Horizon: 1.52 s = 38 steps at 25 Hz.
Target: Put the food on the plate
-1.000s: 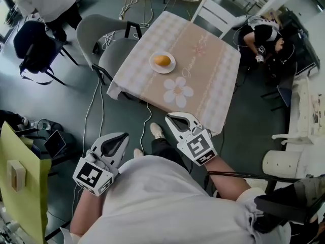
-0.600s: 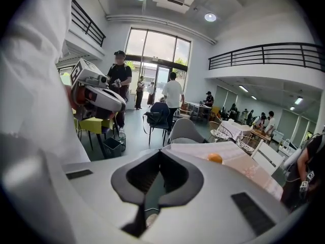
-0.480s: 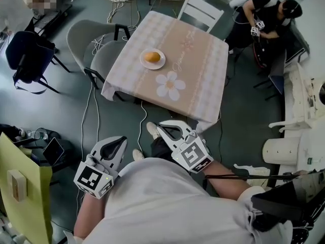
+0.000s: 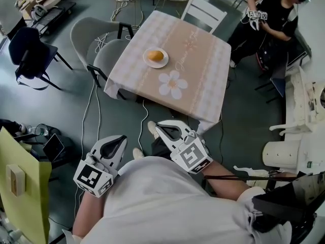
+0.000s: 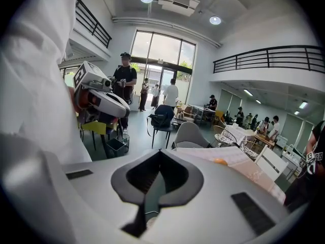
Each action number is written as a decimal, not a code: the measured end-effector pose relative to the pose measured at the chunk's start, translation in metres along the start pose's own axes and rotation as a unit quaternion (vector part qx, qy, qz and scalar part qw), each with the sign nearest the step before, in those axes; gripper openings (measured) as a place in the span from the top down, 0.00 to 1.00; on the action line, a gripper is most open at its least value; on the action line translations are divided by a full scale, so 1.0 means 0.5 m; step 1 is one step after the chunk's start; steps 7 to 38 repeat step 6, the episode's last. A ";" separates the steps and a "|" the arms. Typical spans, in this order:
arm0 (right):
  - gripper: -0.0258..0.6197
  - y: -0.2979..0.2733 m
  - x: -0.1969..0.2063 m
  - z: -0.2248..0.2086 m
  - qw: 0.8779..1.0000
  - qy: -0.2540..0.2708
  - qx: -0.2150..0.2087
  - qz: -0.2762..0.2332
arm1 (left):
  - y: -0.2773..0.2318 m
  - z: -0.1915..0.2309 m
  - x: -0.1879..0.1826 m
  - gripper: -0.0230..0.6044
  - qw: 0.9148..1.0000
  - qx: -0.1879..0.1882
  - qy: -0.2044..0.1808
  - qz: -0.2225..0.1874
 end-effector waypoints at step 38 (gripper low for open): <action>0.94 0.000 0.004 -0.004 1.000 -0.002 0.004 0.004 | -0.004 0.010 0.012 0.95 1.000 0.011 -0.015 0.004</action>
Point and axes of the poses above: the fingertips, and each gripper's own axes: y backward along the fingers, z to its left, x out of its underside, the point moved 9 cm from there along y, backward along the fingers, and after that the axes turned 14 degrees about x, right-handed, at the moved point
